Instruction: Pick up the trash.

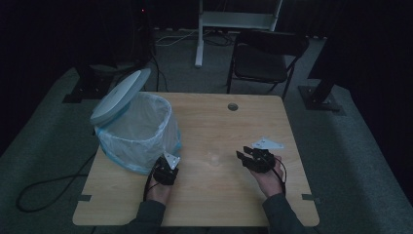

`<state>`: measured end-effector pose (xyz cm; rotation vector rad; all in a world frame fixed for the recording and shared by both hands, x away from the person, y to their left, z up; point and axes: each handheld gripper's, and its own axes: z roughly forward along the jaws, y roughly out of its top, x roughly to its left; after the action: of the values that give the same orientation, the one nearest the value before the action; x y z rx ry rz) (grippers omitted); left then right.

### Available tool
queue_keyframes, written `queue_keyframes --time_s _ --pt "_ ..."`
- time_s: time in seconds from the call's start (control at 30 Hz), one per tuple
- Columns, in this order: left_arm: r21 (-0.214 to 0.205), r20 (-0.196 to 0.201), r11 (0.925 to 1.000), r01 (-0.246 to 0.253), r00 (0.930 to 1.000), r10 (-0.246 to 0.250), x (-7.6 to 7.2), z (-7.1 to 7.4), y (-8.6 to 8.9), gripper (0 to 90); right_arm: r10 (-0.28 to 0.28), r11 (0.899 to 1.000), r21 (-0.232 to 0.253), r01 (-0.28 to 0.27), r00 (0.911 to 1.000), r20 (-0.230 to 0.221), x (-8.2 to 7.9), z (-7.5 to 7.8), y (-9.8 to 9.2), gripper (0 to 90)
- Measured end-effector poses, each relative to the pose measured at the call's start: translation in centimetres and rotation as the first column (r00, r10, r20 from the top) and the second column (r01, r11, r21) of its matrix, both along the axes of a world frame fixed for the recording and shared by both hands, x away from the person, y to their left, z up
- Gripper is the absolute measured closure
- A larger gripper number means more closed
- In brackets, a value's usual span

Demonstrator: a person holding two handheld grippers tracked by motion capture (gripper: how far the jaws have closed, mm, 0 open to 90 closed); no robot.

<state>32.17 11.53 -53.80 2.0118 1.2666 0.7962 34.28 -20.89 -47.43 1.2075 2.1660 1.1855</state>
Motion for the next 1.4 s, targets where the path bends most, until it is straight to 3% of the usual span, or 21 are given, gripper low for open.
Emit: queue_keyframes --time_s 0.2,0.43,0.67,1.0,1.4 --pt "-0.001 0.0 1.0 -0.001 1.0 0.001 0.0 0.0 0.0 90.0 0.029 0.999 0.016 -0.029 0.9994 0.021 0.9 1.7 1.5 58.4" --pt "0.003 0.002 1.0 0.002 1.0 -0.002 0.1 0.0 0.1 90.0 0.042 0.999 0.03 -0.042 0.9989 0.02 2.1 2.3 2.8 58.3" --pt "0.002 0.001 1.0 0.002 1.0 -0.002 0.1 0.0 0.1 90.0 0.054 0.998 0.023 -0.054 0.9985 -0.009 3.0 1.6 3.8 57.3" --pt "0.001 0.001 1.0 0.001 1.0 -0.001 0.1 0.0 0.1 90.0 0.069 0.997 0.033 -0.068 0.9964 -0.049 2.9 0.6 3.3 55.5" --pt "-0.002 -0.001 1.0 0.0 1.0 0.0 0.1 0.0 0.1 90.0 0.106 0.993 0.052 -0.102 0.9901 -0.092 1.3 -0.8 1.9 60.7"
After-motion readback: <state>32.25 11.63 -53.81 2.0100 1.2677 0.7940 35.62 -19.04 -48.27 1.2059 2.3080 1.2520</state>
